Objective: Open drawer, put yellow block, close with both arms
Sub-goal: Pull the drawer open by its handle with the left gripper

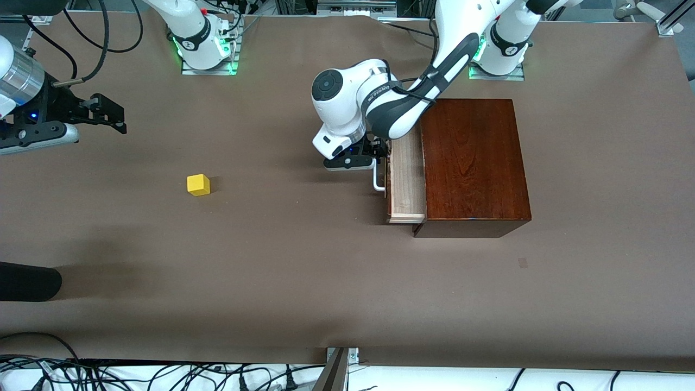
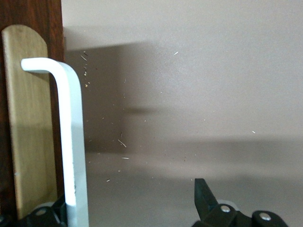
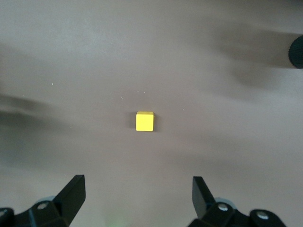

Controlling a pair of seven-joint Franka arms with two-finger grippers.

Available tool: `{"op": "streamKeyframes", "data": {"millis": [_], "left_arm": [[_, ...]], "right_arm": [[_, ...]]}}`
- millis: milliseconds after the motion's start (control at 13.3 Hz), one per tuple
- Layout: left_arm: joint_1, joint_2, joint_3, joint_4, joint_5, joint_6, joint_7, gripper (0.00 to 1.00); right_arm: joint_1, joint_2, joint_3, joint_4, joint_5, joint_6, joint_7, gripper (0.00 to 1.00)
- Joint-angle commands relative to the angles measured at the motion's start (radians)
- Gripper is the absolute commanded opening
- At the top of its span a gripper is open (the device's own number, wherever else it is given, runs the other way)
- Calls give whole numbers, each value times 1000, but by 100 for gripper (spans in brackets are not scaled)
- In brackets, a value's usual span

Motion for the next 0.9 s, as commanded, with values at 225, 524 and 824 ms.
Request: {"op": "streamKeyframes", "data": {"millis": [225, 524, 824], "left_arm": [[-73, 54, -27, 105, 39, 22, -16, 100], [-79, 54, -27, 159, 40, -139, 64, 100], [-79, 28, -36, 219, 48, -260, 104, 100]], "right_arm": [[-10, 40, 8, 19, 22, 43, -9, 100], [-24, 78, 4, 17, 29, 61, -9, 100], [-28, 157, 7, 17, 23, 89, -11, 100]]}}
